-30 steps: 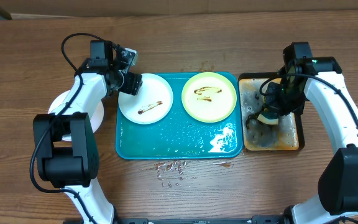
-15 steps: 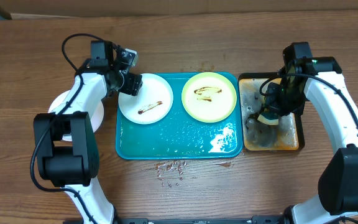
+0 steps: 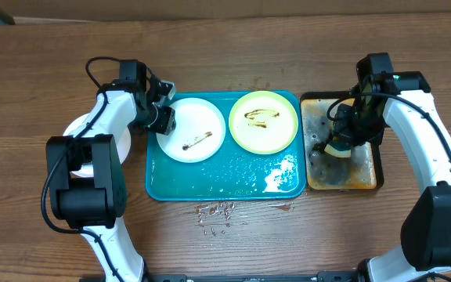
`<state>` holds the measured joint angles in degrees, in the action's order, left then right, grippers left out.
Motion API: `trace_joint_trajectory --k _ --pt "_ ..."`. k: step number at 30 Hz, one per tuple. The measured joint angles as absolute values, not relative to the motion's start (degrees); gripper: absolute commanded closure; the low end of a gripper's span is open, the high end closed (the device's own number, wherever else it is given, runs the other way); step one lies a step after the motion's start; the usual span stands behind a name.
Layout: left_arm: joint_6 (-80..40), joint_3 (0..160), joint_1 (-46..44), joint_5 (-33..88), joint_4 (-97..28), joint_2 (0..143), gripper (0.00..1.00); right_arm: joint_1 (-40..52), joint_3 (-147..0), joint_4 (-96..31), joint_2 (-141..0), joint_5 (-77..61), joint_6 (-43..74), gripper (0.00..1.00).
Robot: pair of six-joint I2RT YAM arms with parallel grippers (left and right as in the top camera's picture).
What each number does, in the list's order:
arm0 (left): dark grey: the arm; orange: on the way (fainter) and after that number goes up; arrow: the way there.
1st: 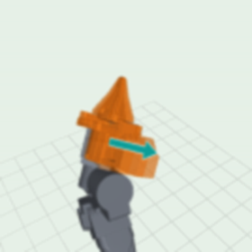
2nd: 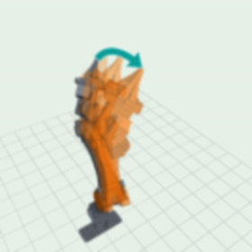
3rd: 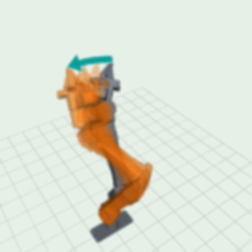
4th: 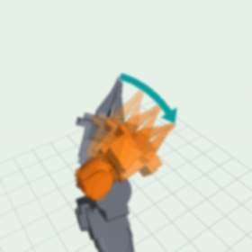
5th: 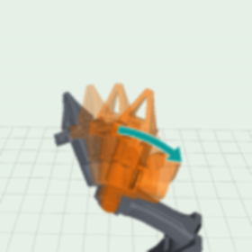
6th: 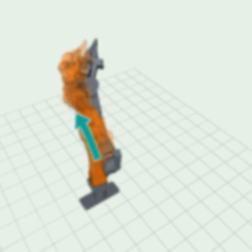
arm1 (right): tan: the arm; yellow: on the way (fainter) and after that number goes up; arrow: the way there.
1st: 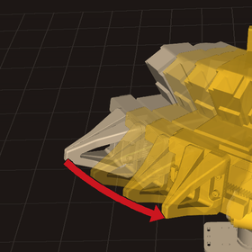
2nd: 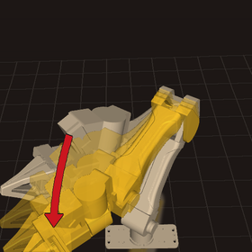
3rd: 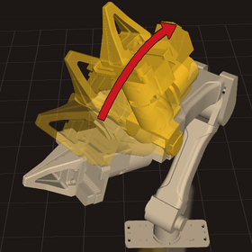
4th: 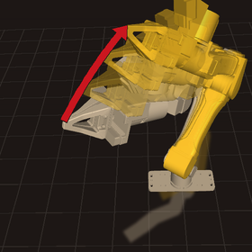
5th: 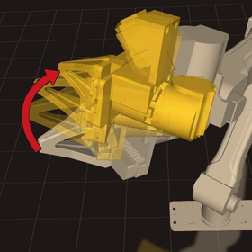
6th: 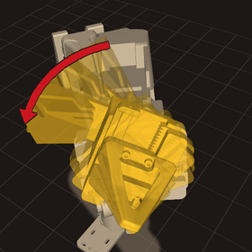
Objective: Clean dirty plates on tray and stack at the side
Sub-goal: 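Grip the white plate with left gripper and drag it toward tray center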
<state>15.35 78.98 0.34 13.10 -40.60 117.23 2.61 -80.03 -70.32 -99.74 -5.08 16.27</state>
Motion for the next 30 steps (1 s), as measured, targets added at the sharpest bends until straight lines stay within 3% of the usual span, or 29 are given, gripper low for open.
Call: trace_joint_trajectory --k 3,10,18,30 --pt "12.51 79.29 0.34 13.32 -46.28 117.05 0.68 2.61 -80.03 -70.30 -99.74 -5.08 16.27 0.96" --pt "5.78 79.02 0.34 13.47 -56.80 117.03 0.95 2.61 -80.03 -70.37 -99.74 -5.08 16.25 0.96" --pt "1.76 78.87 0.34 13.72 -63.75 117.16 0.96 2.61 -77.82 -66.54 -99.63 -5.06 15.49 0.96" --pt "-2.00 78.78 0.16 13.69 -68.88 117.27 0.96 2.61 -55.35 -37.76 -99.57 -5.08 15.00 0.96"
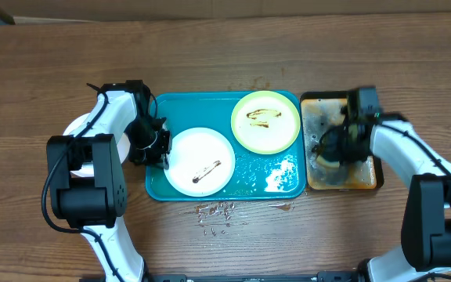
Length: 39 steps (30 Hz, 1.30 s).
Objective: Clean dirty plates on tray and stack at the side
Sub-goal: 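Grip the white plate with left gripper and drag it toward tray center, then scrub the white plate with the sponge held by the right gripper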
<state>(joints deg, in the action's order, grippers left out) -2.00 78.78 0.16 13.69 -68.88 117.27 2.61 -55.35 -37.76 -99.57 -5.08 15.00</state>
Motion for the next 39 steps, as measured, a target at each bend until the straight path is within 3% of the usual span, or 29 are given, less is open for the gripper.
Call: trace_joint_trajectory --k 8,17,25,28,33,39 --pt "-6.39 78.76 -0.03 13.74 -71.02 117.27 0.96 2.61 -52.27 -34.63 -97.60 -5.87 14.96 0.93" --pt "-7.62 78.74 -0.03 14.37 -71.59 117.27 0.95 2.63 -68.10 -55.72 -96.88 -10.35 14.96 0.95" --pt "-7.90 78.74 -0.03 14.83 -71.59 117.30 0.96 3.97 -70.83 -60.88 -93.08 -6.28 17.58 0.96" --pt "-8.08 78.74 -0.03 15.29 -71.59 117.30 0.95 4.62 -70.83 -59.59 -93.17 -16.21 10.11 0.96" --pt "-8.47 78.74 -0.03 15.68 -71.61 117.30 0.96 10.24 -70.83 -58.22 -93.17 -28.73 4.43 0.96" --pt "-8.67 78.74 -0.03 15.75 -71.61 117.30 0.96 22.98 -70.83 -52.36 -93.17 -25.80 8.32 0.96"
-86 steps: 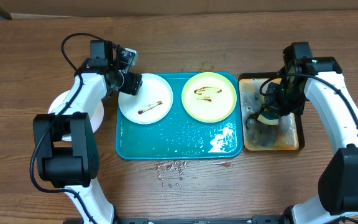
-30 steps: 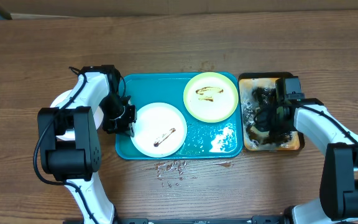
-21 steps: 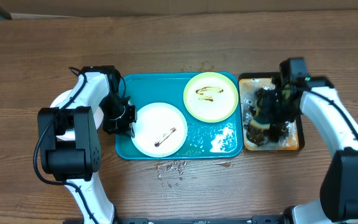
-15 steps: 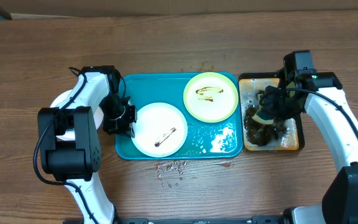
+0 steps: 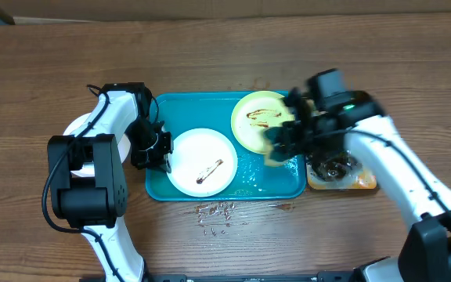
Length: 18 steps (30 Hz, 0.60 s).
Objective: Clean dirty plates on tray and stack at the side
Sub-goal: 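Scrub the white plate with the sponge held by the right gripper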
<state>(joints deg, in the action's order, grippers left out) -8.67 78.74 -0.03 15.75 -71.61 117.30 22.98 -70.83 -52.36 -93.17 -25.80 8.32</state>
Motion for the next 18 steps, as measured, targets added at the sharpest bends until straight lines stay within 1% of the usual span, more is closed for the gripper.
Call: trace_joint_trajectory --k 4,10,15,18 --pt "-8.67 78.74 -0.03 15.88 -71.59 117.30 0.96 32.82 -70.83 -46.30 -93.84 -21.10 13.85 0.96" --pt "-8.67 78.74 -0.80 15.88 -71.55 117.30 0.96 43.51 -70.83 -34.63 -100.03 -16.38 19.22 0.96" --pt "-8.67 78.74 -1.85 15.88 -71.31 117.30 0.96 47.24 -70.81 -26.22 -105.16 -13.96 20.78 0.96" --pt "-8.67 78.74 -2.52 15.90 -71.31 117.30 0.96 48.51 -70.83 -24.40 -107.07 -11.92 21.76 0.96"
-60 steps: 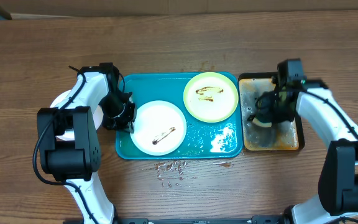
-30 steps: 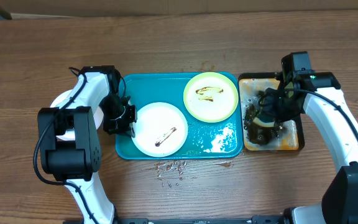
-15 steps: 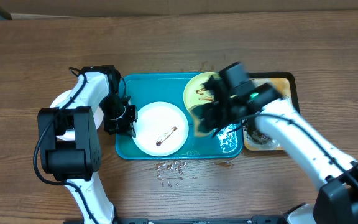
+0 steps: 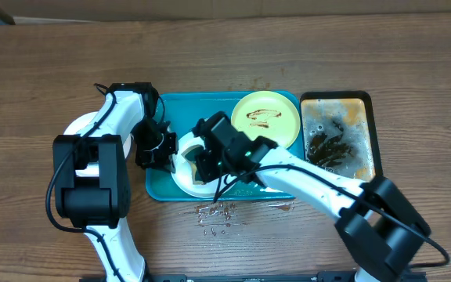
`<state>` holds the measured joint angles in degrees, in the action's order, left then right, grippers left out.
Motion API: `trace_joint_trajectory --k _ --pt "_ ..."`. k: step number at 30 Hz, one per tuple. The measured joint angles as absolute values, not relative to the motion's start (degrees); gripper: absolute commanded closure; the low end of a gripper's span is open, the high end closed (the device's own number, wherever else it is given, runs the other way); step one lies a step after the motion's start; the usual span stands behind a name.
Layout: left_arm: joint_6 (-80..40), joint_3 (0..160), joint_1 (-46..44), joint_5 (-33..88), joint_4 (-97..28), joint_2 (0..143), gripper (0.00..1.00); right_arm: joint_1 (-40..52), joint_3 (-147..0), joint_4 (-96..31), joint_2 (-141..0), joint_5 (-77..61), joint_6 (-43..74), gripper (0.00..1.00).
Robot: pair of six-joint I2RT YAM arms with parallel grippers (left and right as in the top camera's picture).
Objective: Clean dirty plates on tray and stack at the side
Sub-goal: 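Scrub the white plate with the sponge held by the right gripper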
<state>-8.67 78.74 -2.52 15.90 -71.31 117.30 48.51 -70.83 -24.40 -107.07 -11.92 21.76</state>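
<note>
A white plate [image 4: 182, 174] lies in the front left of the teal tray [image 4: 245, 186]. My left gripper [image 4: 161, 150] is shut on its left rim. Reaching across from the right, my right gripper [image 4: 204, 164] sits over the white plate and hides most of it, shut on a yellowish sponge [image 4: 200, 175] pressed on the plate. A yellow-green plate [image 4: 266, 119] with a brown smear rests at the tray's back right.
A rusty metal pan [image 4: 339, 141] with dirty water stands right of the tray. A white plate [image 4: 83, 127] lies on the table at the left, under my left arm. Water drops [image 4: 218, 210] spot the wood in front of the tray.
My right gripper has moved left with the sponge, from over the yellow-green plate's right edge to on top of the white plate. The left gripper still holds the white plate's rim.
First my left gripper held the white plate at the tray's back left while the right gripper held the sponge in the pan. The white plate then sat at the front left. The right gripper left the pan, crossed the tray, and now rests on the white plate.
</note>
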Motion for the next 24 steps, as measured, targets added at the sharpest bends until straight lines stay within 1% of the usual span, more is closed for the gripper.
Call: trace_joint_trajectory --k 11,14,20,24 --pt "-8.67 78.74 -3.92 15.86 -70.43 117.34 0.96 49.28 -71.00 -23.90 -113.40 -9.85 25.78 0.96" --pt "-8.67 78.74 -4.01 15.86 -70.46 117.36 0.96 49.28 -71.77 -26.04 -113.62 -9.19 26.24 0.96" --pt "-8.69 78.74 -4.16 15.62 -70.15 117.47 0.96 49.19 -72.93 -32.40 -113.65 -3.66 26.98 0.96" --pt "-8.69 78.74 -4.16 14.94 -70.06 117.47 0.96 48.40 -73.12 -34.09 -113.65 -0.97 27.51 0.96"
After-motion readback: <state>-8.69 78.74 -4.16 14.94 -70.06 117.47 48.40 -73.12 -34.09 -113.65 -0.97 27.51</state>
